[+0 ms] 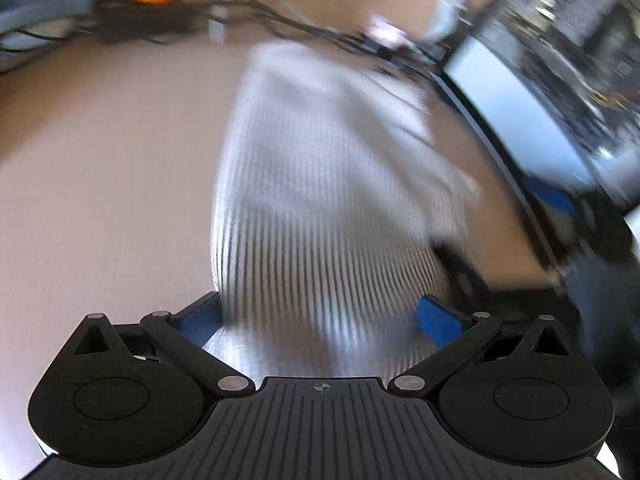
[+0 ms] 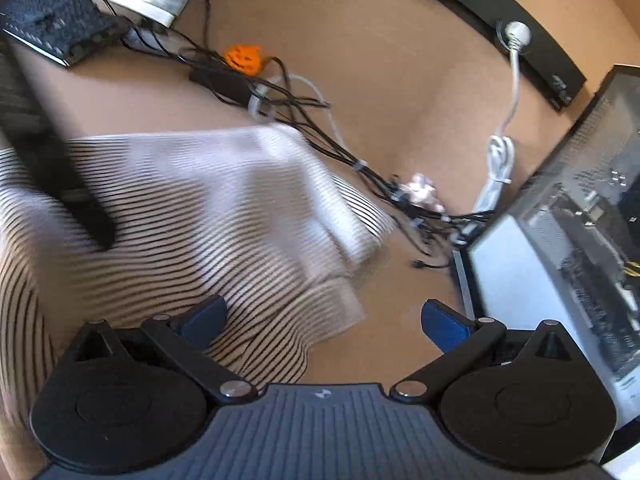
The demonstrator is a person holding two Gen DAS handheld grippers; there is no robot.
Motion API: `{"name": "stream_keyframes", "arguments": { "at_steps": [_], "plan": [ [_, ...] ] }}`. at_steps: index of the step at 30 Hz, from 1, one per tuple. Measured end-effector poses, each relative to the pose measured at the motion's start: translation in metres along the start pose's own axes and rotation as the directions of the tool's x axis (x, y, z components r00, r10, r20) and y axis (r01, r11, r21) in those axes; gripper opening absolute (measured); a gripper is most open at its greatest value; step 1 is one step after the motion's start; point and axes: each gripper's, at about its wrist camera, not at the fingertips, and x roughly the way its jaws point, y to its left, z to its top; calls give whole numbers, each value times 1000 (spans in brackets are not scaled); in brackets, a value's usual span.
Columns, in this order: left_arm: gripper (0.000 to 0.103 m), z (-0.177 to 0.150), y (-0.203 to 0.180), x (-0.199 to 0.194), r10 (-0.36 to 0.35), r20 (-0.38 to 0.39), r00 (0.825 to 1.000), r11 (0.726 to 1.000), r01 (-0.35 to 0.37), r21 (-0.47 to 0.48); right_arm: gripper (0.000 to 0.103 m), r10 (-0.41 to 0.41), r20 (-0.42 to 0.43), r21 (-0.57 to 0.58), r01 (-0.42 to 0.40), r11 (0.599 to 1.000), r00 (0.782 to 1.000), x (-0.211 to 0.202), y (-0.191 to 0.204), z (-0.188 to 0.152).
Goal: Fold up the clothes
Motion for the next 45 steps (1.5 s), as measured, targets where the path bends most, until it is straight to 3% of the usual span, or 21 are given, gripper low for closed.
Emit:
{"name": "stream_keyframes", "arguments": {
  "at_steps": [3,6,10,13,16,20,21,27,31,36,39,45],
  "plan": [
    [103,-10,-9,-8,-35,-3,999,999,35,27,103,-4,-38,38,6,999,999,6,-20,-2],
    [103,-13,-14,-26,59,83,995,990,-69,126,103,94,-59,144,-85,986,994,-1,-32,-2],
    [103,-19,-10,-43,161,133,978,952,-189,239,103,39,-62,160,-29,987,997,-7,-14,-7],
    [103,-18,0,-48,208,136,969,938,-237,255,103,59,-65,166,-47,985,996,-7,-3,0],
    [103,-18,9,-56,274,158,949,913,-308,269,103,97,-58,152,-88,984,994,-7,-1,6],
    [103,-22,19,-78,313,224,923,884,-370,285,103,167,-44,265,-149,953,985,-24,-30,1],
    [103,-25,21,-82,311,232,921,883,-371,287,103,183,-34,294,-165,941,983,-30,-36,-2],
    [103,-34,11,-73,262,202,944,894,-316,319,103,157,-53,171,-146,974,986,-39,-5,-28],
    [103,-34,-1,-68,233,195,953,890,-289,352,103,114,-58,181,-102,978,992,-45,4,-27],
    [103,-34,-7,-60,251,178,951,875,-302,379,103,192,-22,136,-187,973,981,-60,-6,-20],
    [103,-34,-8,-58,252,173,952,878,-301,373,103,277,8,92,-276,957,961,-78,-6,-19],
    [103,-34,-8,-61,257,178,950,873,-307,379,103,347,-32,2,-347,938,937,-79,24,-25]
  ]
}}
